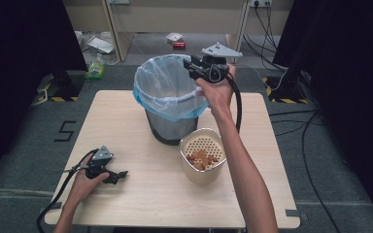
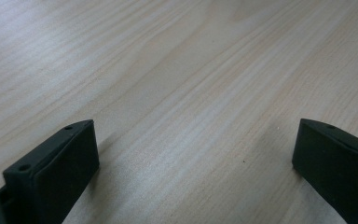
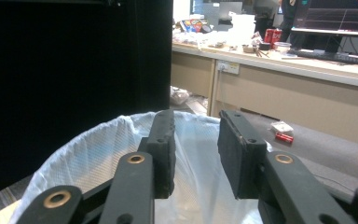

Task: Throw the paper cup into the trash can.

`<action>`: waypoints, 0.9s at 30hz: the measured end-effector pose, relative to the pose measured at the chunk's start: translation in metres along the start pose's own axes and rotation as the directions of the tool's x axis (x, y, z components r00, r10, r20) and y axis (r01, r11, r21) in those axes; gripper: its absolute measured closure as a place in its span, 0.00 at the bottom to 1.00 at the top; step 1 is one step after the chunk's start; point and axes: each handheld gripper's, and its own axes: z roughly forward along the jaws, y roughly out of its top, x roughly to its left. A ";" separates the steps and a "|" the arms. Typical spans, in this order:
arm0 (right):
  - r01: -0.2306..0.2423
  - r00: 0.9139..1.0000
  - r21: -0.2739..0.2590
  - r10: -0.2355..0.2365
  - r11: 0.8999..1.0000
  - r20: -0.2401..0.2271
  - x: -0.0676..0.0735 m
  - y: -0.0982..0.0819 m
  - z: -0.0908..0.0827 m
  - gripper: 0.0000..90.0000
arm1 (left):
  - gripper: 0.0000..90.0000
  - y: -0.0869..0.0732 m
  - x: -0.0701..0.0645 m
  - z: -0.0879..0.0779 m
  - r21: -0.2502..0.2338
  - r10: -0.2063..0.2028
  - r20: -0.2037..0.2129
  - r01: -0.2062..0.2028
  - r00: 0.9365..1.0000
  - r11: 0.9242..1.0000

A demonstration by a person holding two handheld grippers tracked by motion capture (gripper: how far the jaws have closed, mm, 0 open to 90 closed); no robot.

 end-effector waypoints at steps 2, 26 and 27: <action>-0.007 1.000 -0.003 0.007 1.000 0.005 -0.005 -0.002 -0.007 0.73 | 0.00 0.000 0.000 0.000 0.000 0.000 0.000 0.000 1.000 1.000; 0.010 0.995 0.130 -0.023 0.992 0.101 -0.051 -0.052 -0.092 0.55 | 0.00 0.000 0.000 0.000 0.000 0.000 0.000 0.000 1.000 1.000; 0.011 0.995 0.143 -0.026 0.990 0.101 -0.053 -0.056 -0.096 0.54 | 0.00 0.000 0.000 0.000 -0.001 0.000 0.000 0.000 1.000 1.000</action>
